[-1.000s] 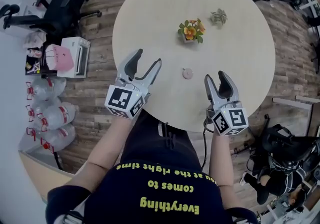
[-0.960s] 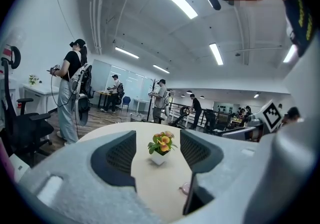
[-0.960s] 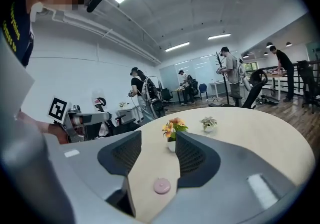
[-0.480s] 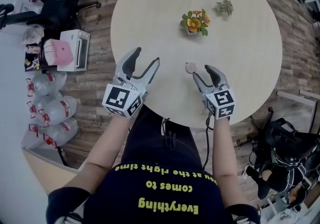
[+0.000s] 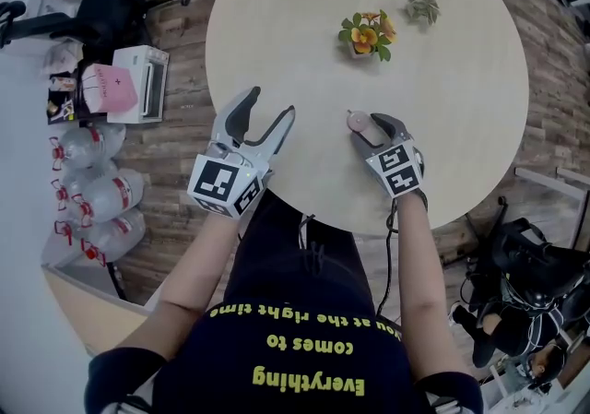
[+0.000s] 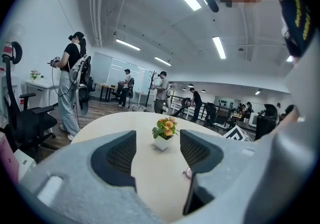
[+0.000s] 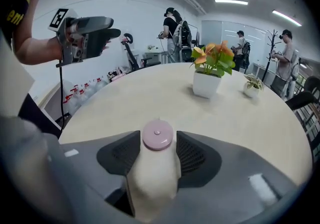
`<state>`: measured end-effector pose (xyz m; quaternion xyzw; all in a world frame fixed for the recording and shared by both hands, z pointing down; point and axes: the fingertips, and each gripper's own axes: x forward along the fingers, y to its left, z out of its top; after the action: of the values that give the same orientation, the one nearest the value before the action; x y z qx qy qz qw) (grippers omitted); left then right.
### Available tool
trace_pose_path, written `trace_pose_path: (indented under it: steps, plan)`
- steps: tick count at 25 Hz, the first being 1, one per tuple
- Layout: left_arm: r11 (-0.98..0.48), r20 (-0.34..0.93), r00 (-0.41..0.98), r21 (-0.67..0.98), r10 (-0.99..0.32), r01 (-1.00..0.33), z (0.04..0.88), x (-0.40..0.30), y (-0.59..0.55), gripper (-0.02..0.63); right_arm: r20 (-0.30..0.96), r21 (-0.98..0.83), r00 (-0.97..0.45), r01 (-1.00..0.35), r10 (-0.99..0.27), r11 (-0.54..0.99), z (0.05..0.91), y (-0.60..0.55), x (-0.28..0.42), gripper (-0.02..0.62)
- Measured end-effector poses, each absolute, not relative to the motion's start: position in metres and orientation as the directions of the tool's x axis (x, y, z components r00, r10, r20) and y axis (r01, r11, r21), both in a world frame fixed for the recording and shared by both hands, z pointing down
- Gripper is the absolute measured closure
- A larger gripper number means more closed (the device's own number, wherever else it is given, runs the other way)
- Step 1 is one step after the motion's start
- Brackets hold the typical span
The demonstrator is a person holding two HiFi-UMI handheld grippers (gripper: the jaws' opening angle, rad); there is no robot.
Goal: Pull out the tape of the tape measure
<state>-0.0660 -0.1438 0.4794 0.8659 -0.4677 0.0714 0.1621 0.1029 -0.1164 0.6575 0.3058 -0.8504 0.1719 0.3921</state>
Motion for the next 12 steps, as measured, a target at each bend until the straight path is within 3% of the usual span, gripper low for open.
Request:
trace_pose_path:
  steps: [12]
  plan:
    - [-0.534,0.296,0.576,0.217,-0.762,-0.817,0.4829,-0.0624,-0.1356,0.333,0.794,-0.032,-0.5,-0.602,-0.346,0.798,0.6583,-0.1136,0.0984,0.383]
